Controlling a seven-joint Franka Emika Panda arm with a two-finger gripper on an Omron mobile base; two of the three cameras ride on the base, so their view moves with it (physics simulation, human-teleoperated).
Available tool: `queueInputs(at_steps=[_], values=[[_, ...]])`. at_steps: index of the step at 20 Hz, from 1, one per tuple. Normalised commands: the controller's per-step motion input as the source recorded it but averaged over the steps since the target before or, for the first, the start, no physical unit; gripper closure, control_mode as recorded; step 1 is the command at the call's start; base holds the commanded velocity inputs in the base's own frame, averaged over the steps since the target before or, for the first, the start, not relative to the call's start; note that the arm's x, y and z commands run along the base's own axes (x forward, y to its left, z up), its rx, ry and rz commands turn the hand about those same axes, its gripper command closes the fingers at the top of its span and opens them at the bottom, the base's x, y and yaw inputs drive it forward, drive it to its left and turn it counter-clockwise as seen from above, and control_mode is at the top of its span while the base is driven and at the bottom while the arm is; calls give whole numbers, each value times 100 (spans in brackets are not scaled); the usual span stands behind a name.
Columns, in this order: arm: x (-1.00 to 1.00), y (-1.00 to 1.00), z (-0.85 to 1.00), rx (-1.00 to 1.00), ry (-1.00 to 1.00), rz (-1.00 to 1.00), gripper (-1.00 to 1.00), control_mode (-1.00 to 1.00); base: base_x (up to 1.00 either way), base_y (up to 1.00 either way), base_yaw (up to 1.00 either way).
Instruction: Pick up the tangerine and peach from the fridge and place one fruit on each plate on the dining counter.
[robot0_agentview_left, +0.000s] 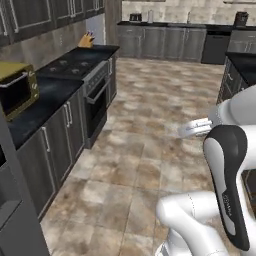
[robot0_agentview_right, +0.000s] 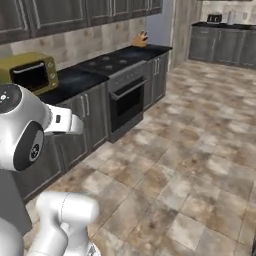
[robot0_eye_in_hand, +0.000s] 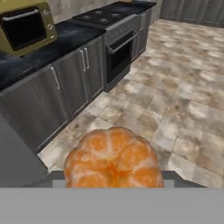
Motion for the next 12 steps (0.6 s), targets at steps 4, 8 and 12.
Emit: queueInputs(at_steps=[4,8,12], values=[[0,0,0,0,0,0,100,100,1,6,-98],[0,0,0,0,0,0,100,100,30,43,-84],[0,0,0,0,0,0,100,100,49,62,-75]])
